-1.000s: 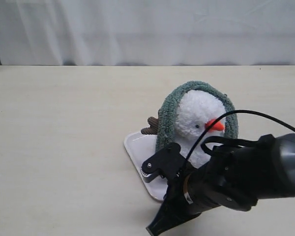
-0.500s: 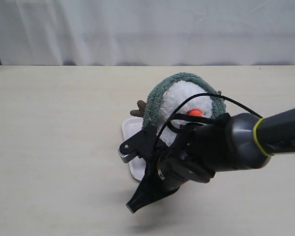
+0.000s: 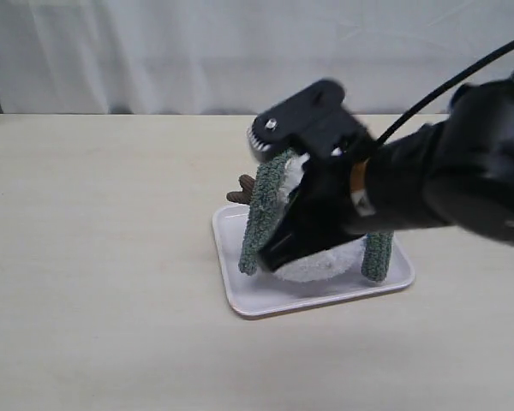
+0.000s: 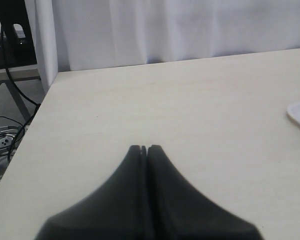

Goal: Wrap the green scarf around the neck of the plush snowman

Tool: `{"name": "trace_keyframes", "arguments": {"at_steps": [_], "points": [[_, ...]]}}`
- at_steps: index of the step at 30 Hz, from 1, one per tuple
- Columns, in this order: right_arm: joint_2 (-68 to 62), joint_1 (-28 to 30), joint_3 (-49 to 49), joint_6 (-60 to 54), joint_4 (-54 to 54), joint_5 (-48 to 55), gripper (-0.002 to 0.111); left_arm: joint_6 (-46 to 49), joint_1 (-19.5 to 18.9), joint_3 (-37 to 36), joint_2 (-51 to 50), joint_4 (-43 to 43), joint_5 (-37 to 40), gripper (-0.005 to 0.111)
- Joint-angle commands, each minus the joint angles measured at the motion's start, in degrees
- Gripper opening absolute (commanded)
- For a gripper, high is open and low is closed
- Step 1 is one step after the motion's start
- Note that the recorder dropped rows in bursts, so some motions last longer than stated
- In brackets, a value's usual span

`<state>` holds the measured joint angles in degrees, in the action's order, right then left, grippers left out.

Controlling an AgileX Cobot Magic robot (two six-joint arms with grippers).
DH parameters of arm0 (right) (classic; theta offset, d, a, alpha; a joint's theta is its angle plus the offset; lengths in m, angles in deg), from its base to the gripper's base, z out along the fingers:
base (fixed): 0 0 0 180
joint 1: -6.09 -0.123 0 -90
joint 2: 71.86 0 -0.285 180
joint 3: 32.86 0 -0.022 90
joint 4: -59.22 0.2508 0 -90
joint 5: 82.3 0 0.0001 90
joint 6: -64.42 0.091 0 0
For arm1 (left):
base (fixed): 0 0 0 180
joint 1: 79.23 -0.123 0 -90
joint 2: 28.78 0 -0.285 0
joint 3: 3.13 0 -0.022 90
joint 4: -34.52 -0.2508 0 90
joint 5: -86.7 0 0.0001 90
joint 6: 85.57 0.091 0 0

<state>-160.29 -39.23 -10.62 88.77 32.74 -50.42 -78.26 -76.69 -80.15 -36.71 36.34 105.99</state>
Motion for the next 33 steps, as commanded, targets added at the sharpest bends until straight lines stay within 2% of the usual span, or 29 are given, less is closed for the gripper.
{"name": "trace_keyframes", "arguments": {"at_steps": [1, 4, 5, 6, 7, 8, 9, 10, 11, 12, 14, 15, 25, 33], "points": [[5.04, 7.09, -5.38, 4.42, -3.97, 7.43, 0.004, 0.08, -0.28, -0.2, 0.14, 0.33, -0.69, 0.0], [4.51, 13.95, -10.82, -3.16, 1.4, 13.63, 0.004, 0.08, -0.28, -0.2, 0.14, 0.33, -0.69, 0.0], [3.56, 19.63, -13.27, -12.21, 9.85, 15.71, 0.004, 0.08, -0.28, -0.2, 0.14, 0.33, -0.69, 0.0], [3.1, 21.99, -13.9, -16.57, 15.25, 16.05, 0.004, 0.08, -0.28, -0.2, 0.14, 0.33, -0.69, 0.0], [2.04, 27.85, -14.33, -28.17, 27.25, 16.32, 0.004, 0.08, -0.28, -0.2, 0.14, 0.43, -0.69, 0.0], [1.39, 30.43, -14.33, -32.89, 32.08, 16.61, 0.004, 0.08, -0.28, -0.2, 0.14, 0.43, -0.69, 0.0], [-0.34, 34.57, -14.23, -43.74, 42.31, 17.78, 0.004, 0.08, -0.28, -0.2, 0.14, 0.43, -0.69, 0.0], [-1.13, 35.66, -14.23, -46.79, 45.51, 17.78, 0.005, 0.08, -0.28, -0.2, 0.14, 0.43, -0.69, 0.0], [-3.23, 37.2, -14.23, -52.29, 50.43, 17.67, 0.011, 0.08, -0.28, -0.2, 0.14, 0.43, -0.69, 0.0], [-4.35, 37.21, -14.23, -53.84, 51.39, 17.56, 0.016, 0.08, -0.28, -0.2, 0.14, 0.43, -0.69, 0.0], [-8.39, 37.21, -14.23, -55.27, 51.47, 16.31, 0.037, 0.08, -0.28, -0.2, 0.14, 0.43, -0.69, 0.0], [-9.45, 37.21, -14.33, -55.27, 51.19, 15.19, 0.04, 0.08, -0.28, -0.2, 0.14, 0.43, -0.69, 0.0], [-13.59, 37.21, -14.33, -55.27, 51.14, 7.13, 0.039, 0.08, -0.28, -0.2, 0.14, 0.43, -0.69, 0.0], [-16.02, 37.21, -14.33, -58.14, 53.08, 7.36, 0.025, 0.08, -0.28, -0.2, 0.14, 0.43, -0.69, 0.0]]}}
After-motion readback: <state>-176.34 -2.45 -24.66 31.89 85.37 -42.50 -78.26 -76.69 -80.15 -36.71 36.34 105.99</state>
